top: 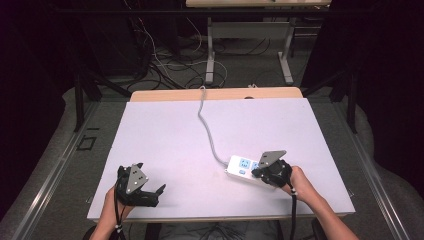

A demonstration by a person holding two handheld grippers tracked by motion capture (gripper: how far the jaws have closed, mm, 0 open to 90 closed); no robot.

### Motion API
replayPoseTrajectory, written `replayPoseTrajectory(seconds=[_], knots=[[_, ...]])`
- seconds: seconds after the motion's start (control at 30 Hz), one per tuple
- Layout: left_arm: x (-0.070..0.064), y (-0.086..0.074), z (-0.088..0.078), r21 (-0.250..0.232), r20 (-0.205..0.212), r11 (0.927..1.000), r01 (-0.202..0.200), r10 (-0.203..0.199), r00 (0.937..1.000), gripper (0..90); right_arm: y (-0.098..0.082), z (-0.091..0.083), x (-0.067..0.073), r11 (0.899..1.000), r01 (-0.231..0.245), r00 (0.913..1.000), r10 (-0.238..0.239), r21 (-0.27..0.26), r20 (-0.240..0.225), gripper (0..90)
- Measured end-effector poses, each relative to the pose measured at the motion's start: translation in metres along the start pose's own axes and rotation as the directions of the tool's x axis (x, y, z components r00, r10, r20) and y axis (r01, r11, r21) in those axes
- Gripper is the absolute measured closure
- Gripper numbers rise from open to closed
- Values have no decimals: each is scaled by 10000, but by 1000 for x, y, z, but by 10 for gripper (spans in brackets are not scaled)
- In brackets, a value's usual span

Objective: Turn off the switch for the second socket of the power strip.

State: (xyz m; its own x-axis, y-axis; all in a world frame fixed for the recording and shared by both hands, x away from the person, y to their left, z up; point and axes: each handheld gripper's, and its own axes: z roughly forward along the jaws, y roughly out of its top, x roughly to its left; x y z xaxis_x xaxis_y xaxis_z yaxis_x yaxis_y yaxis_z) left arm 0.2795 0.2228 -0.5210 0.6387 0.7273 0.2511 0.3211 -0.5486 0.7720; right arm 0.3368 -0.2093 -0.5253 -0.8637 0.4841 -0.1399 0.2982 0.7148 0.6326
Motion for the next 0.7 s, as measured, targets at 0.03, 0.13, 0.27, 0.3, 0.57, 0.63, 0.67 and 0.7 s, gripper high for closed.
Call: replayPoseTrajectory(seconds=[0.03, 0.13, 0.27, 0.3, 0.57, 0.63, 0.67, 0.7], knots=[[0, 0, 0, -4, 21, 10000, 16, -15, 10000, 0, 0, 0, 0, 10000, -46, 10000, 46, -70, 33, 900], [0, 0, 0, -8, 19, 10000, 19, -19, 10000, 0, 0, 0, -1, 10000, -47, 9999, 46, -25, -115, 900], [0, 0, 0, 7, -10, 10000, -11, 11, 10000, 0, -1, 0, -1, 9999, -71, 9999, 71, -77, -99, 900], [0, 0, 0, 13, -4, 10000, -8, 8, 10000, 0, -1, 0, -1, 9998, -171, 9998, 171, -68, -96, 900], [-1, 0, 1, -8, 24, 10000, 37, -37, 10000, 0, -1, -1, -2, 9999, -93, 9998, 91, -90, -186, 900], [-1, 0, 1, -13, 26, 10000, 37, -37, 10000, 0, -2, -1, -2, 10000, -42, 9998, 40, -82, -182, 900], [-1, 0, 1, 0, 38, 10000, 7, -7, 10000, 0, -1, -1, -2, 9999, 3, 10000, -4, -100, -77, 900], [-1, 0, 1, -2, 46, 10000, 12, -12, 10000, 0, -1, -1, -1, 10000, 5, 10000, -6, -91, -42, 900]])
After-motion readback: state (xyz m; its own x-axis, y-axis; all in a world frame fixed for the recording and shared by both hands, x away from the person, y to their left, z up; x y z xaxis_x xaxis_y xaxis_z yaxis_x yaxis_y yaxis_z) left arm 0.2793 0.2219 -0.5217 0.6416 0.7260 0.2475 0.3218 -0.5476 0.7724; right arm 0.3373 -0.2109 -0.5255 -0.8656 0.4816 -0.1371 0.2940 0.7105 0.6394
